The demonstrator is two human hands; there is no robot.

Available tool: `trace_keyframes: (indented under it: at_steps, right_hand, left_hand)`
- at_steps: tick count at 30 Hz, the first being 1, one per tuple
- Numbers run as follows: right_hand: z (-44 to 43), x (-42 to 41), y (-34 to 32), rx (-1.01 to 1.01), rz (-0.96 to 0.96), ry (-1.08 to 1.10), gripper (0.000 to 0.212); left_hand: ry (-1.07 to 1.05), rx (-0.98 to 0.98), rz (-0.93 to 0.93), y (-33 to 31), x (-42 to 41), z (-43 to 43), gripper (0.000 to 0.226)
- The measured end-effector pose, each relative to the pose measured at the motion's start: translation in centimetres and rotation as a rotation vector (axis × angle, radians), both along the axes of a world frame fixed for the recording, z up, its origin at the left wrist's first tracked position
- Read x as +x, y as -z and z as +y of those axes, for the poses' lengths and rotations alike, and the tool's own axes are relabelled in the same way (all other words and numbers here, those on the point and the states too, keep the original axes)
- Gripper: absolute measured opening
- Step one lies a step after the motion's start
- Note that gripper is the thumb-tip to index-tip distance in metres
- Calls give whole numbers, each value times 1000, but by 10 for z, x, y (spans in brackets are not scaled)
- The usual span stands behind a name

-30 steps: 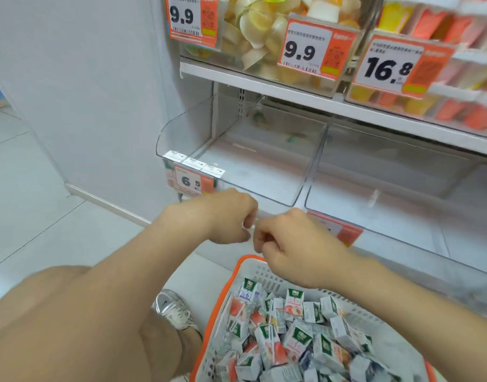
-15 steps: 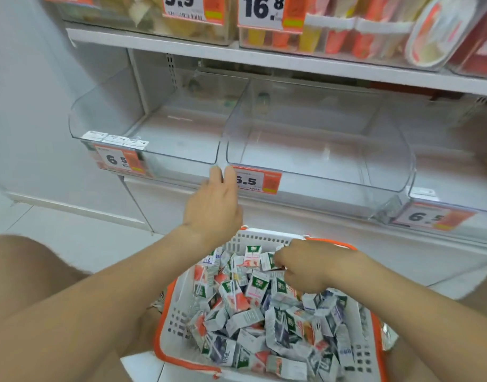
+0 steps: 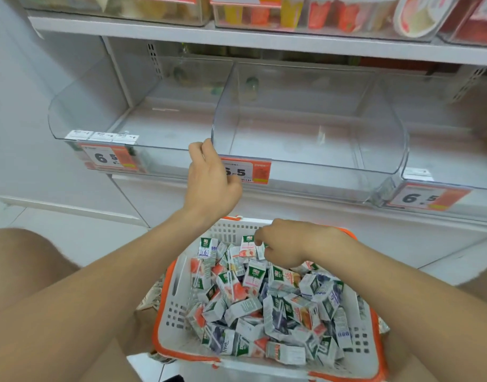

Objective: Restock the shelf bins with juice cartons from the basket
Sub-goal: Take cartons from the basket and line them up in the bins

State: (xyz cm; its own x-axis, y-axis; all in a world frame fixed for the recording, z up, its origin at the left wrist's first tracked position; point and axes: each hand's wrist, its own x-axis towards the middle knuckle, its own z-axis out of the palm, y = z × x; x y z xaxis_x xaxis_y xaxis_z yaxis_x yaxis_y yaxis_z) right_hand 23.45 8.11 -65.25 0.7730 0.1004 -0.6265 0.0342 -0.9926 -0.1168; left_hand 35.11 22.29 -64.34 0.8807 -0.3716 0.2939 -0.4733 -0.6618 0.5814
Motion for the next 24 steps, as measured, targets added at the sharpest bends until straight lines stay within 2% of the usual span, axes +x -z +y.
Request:
trace_keyframes:
  at_steps: [3, 5, 7, 9, 11, 13, 15, 18, 22, 24]
  right_hand:
    - [-8, -5, 10, -22, 42, 23, 39]
    - [-14, -12, 16, -36, 61, 33, 33]
    - [-18, -19, 24, -52, 83, 31, 24]
    - [-23, -26, 34, -86, 100, 19, 15]
    - [-28, -33, 42, -103, 119, 4, 27]
    - [-35, -42, 51, -128, 154, -16, 34]
    - [-44, -53, 62, -144, 187, -8, 34]
    - [-53, -72, 81, -127, 161, 17, 40]
    - [-48, -94, 106, -126, 60, 10, 34]
    - [-44, -102, 113, -142, -18, -50, 40]
  left_hand:
    - [-30, -11, -162, -1, -16, 0, 85]
    - [20, -32, -340, 5, -36, -3, 69]
    - [161, 60, -377, 22, -62, -9, 42]
    - [364, 328, -204, 46, -87, -13, 21]
    - [562, 629, 43, 75, -108, -12, 10]
    - [704, 836, 212, 103, -122, -8, 7]
    - [772, 929, 290, 126, -133, -3, 22]
    - [805, 961, 433, 153, -143, 3, 44]
    - [821, 1012, 476, 179, -150, 6, 69]
    - [801, 996, 497, 184, -152, 4, 88]
